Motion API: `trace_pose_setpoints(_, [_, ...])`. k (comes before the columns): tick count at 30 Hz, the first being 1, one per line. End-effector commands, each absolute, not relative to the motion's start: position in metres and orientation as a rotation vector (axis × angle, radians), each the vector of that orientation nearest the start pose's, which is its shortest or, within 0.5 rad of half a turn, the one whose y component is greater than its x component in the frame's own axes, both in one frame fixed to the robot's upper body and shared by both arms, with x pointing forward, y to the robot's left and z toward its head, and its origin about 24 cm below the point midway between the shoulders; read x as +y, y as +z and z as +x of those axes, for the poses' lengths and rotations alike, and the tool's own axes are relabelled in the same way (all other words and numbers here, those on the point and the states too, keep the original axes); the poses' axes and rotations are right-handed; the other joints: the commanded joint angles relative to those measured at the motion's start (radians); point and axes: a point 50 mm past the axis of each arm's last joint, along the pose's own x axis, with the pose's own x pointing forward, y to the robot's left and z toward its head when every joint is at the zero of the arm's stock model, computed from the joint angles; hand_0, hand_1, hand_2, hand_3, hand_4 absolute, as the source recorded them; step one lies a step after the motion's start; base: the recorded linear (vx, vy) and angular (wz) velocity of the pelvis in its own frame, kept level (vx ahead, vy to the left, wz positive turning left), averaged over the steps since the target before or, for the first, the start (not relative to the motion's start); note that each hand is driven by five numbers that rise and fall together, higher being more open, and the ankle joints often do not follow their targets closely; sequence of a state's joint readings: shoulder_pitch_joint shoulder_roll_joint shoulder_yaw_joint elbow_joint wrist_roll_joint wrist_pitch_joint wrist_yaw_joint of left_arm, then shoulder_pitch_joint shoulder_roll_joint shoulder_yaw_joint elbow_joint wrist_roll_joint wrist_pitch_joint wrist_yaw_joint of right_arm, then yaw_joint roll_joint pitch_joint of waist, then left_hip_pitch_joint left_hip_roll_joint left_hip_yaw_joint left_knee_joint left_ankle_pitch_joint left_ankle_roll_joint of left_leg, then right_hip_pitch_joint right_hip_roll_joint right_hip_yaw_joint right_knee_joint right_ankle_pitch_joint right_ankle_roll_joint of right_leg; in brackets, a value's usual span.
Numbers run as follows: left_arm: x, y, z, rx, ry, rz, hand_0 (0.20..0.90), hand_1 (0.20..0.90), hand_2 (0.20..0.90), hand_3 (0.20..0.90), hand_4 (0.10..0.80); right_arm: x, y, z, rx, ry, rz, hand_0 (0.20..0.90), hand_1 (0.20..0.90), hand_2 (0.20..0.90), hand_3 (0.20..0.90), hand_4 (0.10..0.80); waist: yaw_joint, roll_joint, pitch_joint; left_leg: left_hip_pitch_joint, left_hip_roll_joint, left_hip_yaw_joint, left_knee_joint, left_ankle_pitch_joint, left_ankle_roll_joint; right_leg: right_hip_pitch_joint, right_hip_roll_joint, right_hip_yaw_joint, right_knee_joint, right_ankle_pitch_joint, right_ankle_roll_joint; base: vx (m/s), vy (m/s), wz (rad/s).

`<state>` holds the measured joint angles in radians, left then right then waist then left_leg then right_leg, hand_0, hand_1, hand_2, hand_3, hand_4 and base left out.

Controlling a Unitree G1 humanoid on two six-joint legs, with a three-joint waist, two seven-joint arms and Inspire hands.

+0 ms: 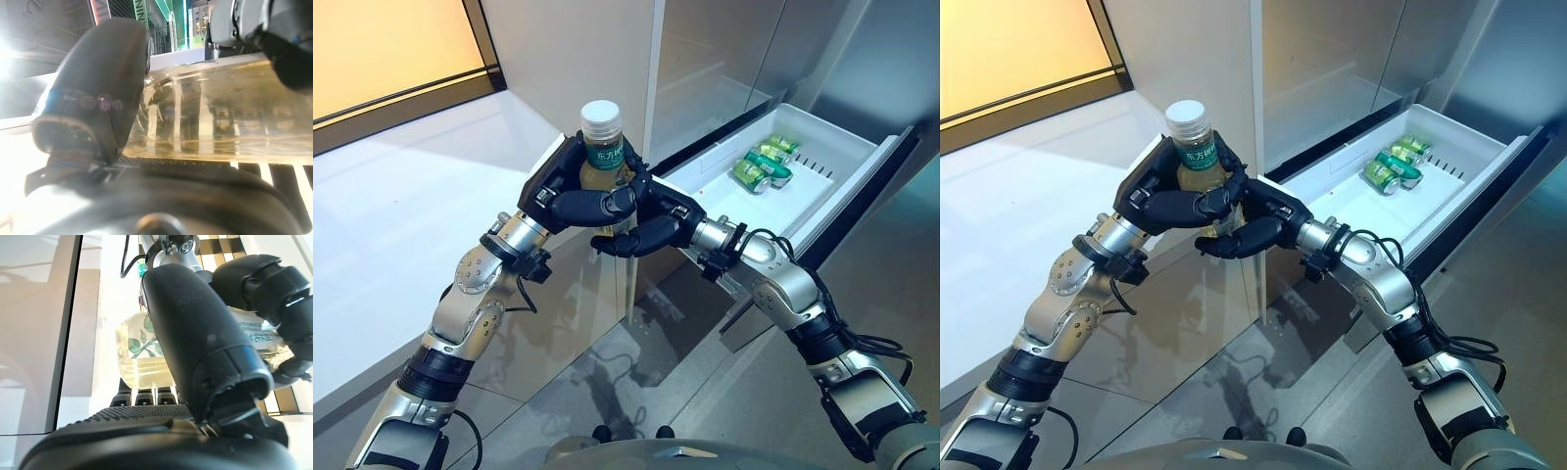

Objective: Put drinks into fridge and close the fridge

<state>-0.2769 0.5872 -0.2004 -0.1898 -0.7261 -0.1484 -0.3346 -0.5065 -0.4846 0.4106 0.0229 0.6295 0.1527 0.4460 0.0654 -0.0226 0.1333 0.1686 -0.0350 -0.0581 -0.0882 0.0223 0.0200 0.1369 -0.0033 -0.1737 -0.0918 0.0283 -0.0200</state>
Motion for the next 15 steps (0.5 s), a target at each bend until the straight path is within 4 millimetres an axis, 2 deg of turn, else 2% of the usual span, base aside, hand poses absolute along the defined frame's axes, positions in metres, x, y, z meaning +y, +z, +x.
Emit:
trace_pose_setpoints(1, [0.132, 0.251, 0.257, -0.855, -0.854, -0.176, 0.3, 0.3, 0.3, 0.2, 0.1, -0.066, 0.195, 0.306, -0.343, 1.048, 0.05, 0.695, 0.695, 0.695, 0.661, 0.561, 0.002, -0.009, -0.111, -0.015, -0.019, 0.012, 0.001, -0.08, -0.013, 0.023, -0.035, 0.005, 0.005, -0.039, 0.089, 0.0, 0.0, 0.0])
trace_pose_setpoints(2, [0.13, 0.251, 0.257, -0.847, -0.871, -0.196, 0.3, 0.3, 0.3, 0.2, 0.1, -0.064, 0.195, 0.306, -0.345, 1.051, 0.053, 0.695, 0.695, 0.695, 0.661, 0.561, 0.003, -0.009, -0.111, -0.015, -0.018, 0.011, 0.001, -0.08, -0.013, 0.023, -0.036, 0.003, 0.005, -0.038, 0.089, 0.0, 0.0, 0.0])
trace_pose_setpoints(3, [0.13, 0.251, 0.257, -0.843, -0.878, -0.207, 0.3, 0.3, 0.3, 0.2, 0.1, -0.064, 0.196, 0.307, -0.346, 1.05, 0.054, 0.3, 0.3, 0.3, 0.2, 0.1, 0.004, -0.009, -0.11, -0.015, -0.018, 0.011, 0.001, -0.08, -0.013, 0.023, -0.036, 0.003, 0.005, -0.038, 0.089, 0.0, 0.0, 0.0])
trace_pose_setpoints(15, [0.117, 0.241, 0.257, -0.777, -0.969, -0.315, 0.3, 0.3, 0.3, 0.2, 0.1, -0.056, 0.203, 0.308, -0.371, 1.046, 0.07, 0.3, 0.3, 0.3, 0.2, 0.1, 0.007, -0.008, -0.112, -0.014, -0.019, 0.01, 0.001, -0.08, -0.011, 0.024, -0.037, 0.001, 0.005, -0.037, 0.087, 0.0, 0.0, 0.0])
